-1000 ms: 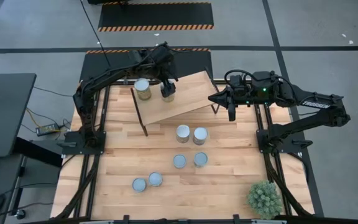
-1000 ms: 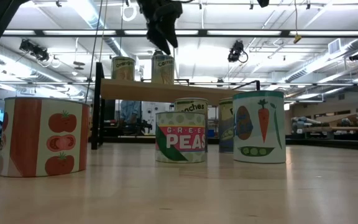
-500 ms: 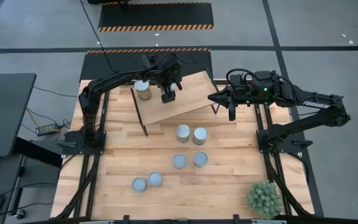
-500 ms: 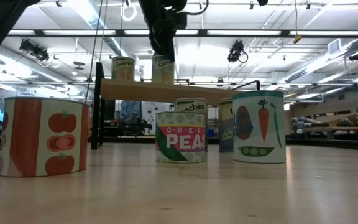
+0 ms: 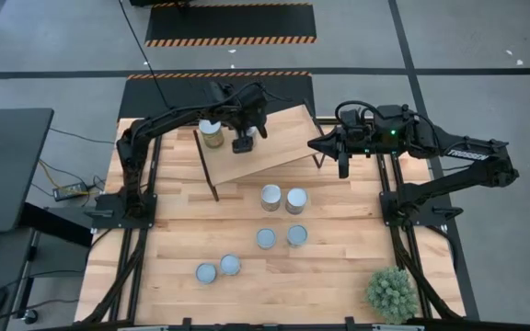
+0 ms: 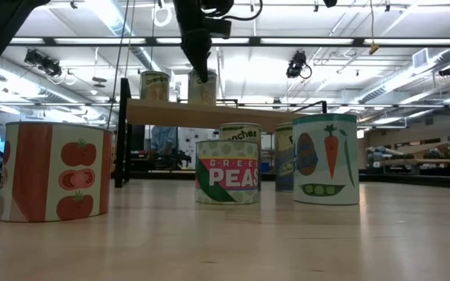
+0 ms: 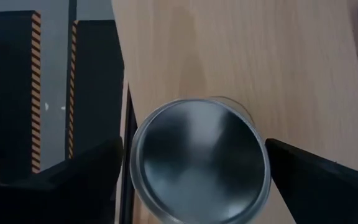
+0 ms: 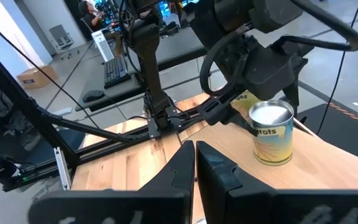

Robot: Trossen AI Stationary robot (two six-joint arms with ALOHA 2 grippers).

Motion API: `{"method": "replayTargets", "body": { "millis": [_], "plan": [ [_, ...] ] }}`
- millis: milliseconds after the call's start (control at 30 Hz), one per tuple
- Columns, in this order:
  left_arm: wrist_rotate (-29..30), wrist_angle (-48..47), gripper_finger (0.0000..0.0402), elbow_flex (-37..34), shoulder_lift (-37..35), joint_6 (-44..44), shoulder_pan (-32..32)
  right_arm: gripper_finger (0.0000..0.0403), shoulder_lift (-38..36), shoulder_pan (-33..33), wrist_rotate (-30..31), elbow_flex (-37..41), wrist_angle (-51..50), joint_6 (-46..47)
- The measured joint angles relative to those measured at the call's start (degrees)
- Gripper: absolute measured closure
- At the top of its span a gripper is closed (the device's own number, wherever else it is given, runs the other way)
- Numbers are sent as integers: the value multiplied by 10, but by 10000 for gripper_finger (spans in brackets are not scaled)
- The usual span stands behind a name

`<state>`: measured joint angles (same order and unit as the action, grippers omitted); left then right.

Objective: Pick and place cans onto a shelf
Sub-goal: Put the peach can on the shelf

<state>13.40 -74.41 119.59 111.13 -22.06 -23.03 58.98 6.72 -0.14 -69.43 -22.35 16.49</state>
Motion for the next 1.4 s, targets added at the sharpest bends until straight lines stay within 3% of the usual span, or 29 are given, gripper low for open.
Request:
{"method": "replayTargets", "body": {
  "millis": [500,833,1067,1200,1400],
  "plan": [
    [39,-38,5,0,0,-18,-14,380,0,0,-4,0,0,-1],
    [9,-70,5,41,-4,-12,-16,380,0,0,-10,0,0,-1],
    [-25,13,5,59,-5,-8,-15,380,0,0,-10,0,0,0],
    [-58,74,5,33,-5,-2,-16,380,0,0,-10,0,0,0],
    [-43,115,5,-16,-4,8,-15,380,0,0,-10,0,0,0]
  ]
}}
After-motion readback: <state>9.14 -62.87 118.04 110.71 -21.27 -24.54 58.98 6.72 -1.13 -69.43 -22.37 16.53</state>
